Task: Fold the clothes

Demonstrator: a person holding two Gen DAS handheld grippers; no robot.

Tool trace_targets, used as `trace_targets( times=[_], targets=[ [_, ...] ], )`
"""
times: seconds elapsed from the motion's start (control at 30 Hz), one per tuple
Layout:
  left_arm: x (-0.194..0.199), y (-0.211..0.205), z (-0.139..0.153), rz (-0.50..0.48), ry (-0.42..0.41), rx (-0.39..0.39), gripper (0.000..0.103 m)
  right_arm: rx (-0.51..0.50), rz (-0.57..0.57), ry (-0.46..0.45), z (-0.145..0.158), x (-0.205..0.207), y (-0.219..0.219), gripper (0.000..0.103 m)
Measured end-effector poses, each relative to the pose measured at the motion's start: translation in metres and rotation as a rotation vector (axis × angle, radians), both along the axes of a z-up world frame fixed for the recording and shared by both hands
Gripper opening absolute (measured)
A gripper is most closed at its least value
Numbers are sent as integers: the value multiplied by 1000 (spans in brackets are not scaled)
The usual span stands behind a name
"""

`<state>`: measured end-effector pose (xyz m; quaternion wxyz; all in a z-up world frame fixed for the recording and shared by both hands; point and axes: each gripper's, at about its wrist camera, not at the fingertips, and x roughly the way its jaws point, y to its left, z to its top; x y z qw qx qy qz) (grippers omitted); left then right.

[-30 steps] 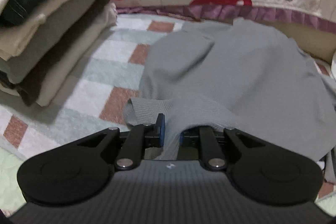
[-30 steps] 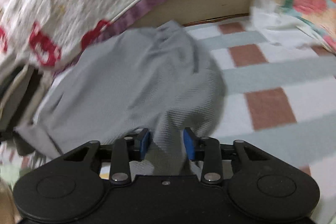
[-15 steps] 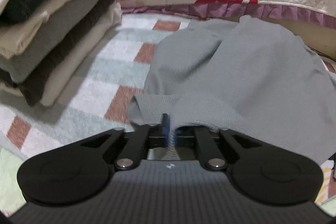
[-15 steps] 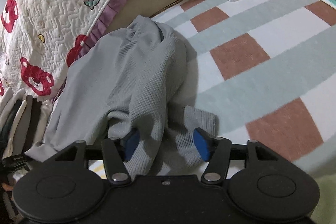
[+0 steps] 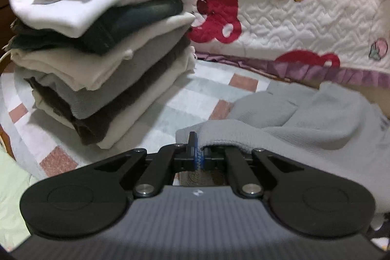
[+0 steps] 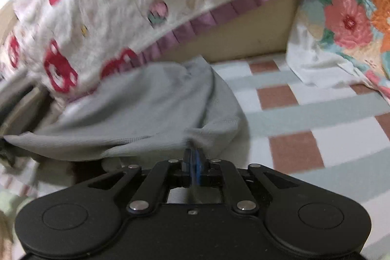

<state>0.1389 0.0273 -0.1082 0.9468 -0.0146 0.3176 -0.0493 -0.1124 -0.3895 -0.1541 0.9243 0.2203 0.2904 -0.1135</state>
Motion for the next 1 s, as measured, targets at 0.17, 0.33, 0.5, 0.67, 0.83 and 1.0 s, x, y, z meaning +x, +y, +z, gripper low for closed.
trace_targets(
  times=[0.17,0.33,0.5,0.67,0.83,1.0],
  targets=[
    [24,-11,8,-87,78,-35,2,162,6,43,-20,-12,-5,42],
    [76,-21,39,-189,81,-47,2,97,118,104,-11,-8,15,49],
    [109,-36,19,-190,107,-113,2,-8,234,187,-6,14,47,61],
    [108,-31,-29,-165,134,-134,2,-100,202,226,-14,52,53,35],
    [122,-6,-32,-158,142,-162,3,-59,-15,134,2,91,8,5],
    [132,-6,-44,-154,218,-160,2,-99,-144,180,5,131,-19,26]
  ],
)
